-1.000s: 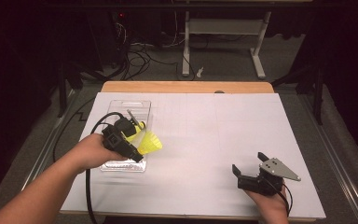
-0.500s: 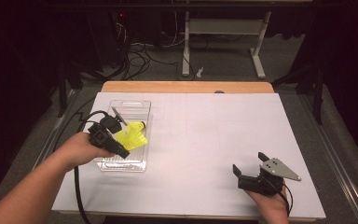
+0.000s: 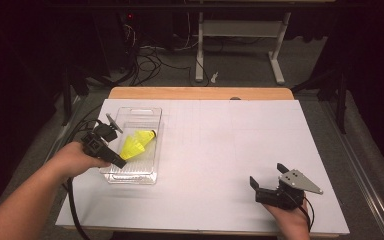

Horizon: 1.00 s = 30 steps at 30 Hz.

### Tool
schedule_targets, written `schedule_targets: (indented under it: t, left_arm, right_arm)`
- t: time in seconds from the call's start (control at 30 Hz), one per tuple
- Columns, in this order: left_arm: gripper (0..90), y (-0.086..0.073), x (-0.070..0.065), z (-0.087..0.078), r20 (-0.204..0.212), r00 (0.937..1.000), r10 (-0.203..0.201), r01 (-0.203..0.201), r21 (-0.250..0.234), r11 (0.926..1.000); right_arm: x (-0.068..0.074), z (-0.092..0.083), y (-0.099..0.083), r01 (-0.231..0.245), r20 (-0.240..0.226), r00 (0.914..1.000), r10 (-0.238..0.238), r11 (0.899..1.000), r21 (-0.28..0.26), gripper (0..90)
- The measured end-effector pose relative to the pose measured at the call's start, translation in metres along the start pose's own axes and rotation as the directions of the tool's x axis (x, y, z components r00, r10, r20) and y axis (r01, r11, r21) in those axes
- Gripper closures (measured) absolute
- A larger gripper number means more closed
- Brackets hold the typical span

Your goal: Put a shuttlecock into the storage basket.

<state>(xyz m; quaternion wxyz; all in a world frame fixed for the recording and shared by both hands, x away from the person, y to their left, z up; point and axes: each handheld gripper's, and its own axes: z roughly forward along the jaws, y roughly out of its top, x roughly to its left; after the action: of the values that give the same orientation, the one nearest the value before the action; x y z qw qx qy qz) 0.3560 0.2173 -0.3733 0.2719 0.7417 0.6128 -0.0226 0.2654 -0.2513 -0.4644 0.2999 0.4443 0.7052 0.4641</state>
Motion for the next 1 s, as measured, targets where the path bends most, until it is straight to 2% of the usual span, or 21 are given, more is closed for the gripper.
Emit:
schedule_targets:
  t: [0.47, 0.57, 0.7, 1.0]
  left_arm:
    - [64.0, -0.004, 0.015, -0.001, -0.026, 0.9995, -0.021, 0.02, -0.017, 0.9997]
    - [63.9, -0.005, 0.016, 0.002, -0.035, 0.9993, -0.01, 0.009, -0.009, 0.9999]
    - [63.9, -0.004, 0.02, 0.006, -0.039, 0.999, -0.022, 0.021, -0.013, 0.9997]
    - [63.9, -0.007, 0.02, 0.023, -0.068, 0.9976, -0.011, 0.012, 0.012, 0.9999]
  right_arm:
    - [0.001, 0.001, 0.0, 0.002, -0.002, 1.0, -0.002, 1.0, 0.001, 0.1]
    - [0.002, 0.002, 0.001, 0.003, -0.002, 1.0, -0.003, 1.0, 0.002, 0.1]
    - [0.002, 0.002, 0.001, 0.007, -0.001, 1.0, -0.007, 1.0, 0.002, 0.1]
    - [0.002, 0.003, 0.001, 0.007, 0.0, 1.0, -0.007, 1.0, 0.004, 0.1]
